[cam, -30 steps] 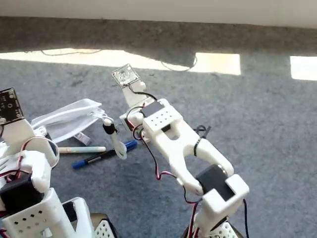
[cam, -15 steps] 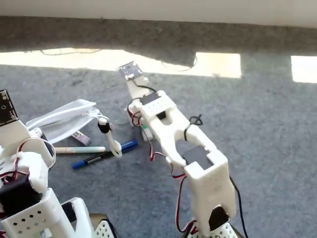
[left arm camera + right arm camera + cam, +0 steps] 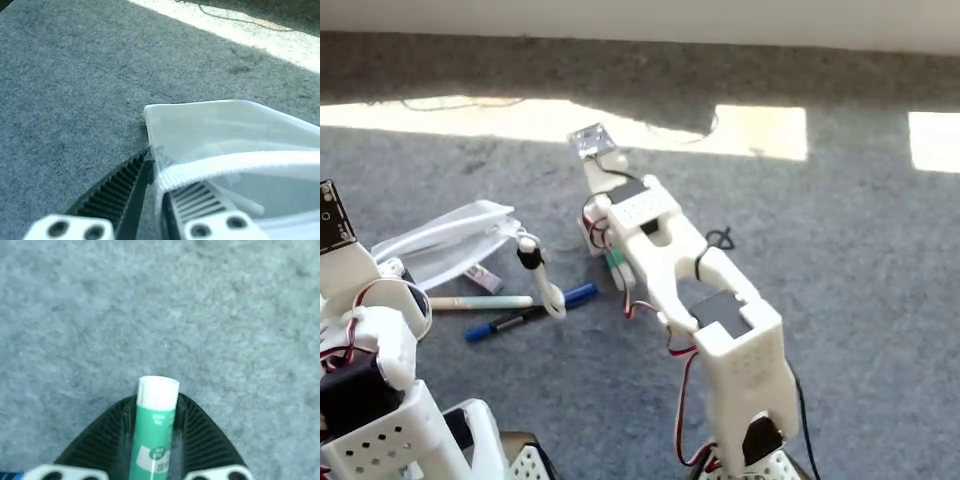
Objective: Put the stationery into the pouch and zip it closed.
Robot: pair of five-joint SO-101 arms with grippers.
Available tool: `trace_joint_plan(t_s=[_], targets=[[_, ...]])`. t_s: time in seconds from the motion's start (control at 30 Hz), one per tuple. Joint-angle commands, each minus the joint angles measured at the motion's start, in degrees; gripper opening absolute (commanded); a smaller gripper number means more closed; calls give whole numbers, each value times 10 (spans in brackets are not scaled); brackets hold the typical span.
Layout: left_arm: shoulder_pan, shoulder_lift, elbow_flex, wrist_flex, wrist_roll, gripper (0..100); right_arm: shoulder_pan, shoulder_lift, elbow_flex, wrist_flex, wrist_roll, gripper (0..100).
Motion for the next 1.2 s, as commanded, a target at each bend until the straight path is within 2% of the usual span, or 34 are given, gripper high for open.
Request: trace_joint_plan(t_s=[0.0,0.27,0.4,1.07,1.17], targets=[[-6,-5,-22,-9,7,7,2,-10,-2,38,-4,5],[3,-5,-22,-8,5,8,13,-130,30,80,-4,5],[22,-5,-22,-7,4,8,10,-187,81,79,-4,5],[27,-5,-22,-8,4,9,12,-467,225,79,-4,5],[51,-5,-22,-7,3,9,11,-532,254,79,-4,5]])
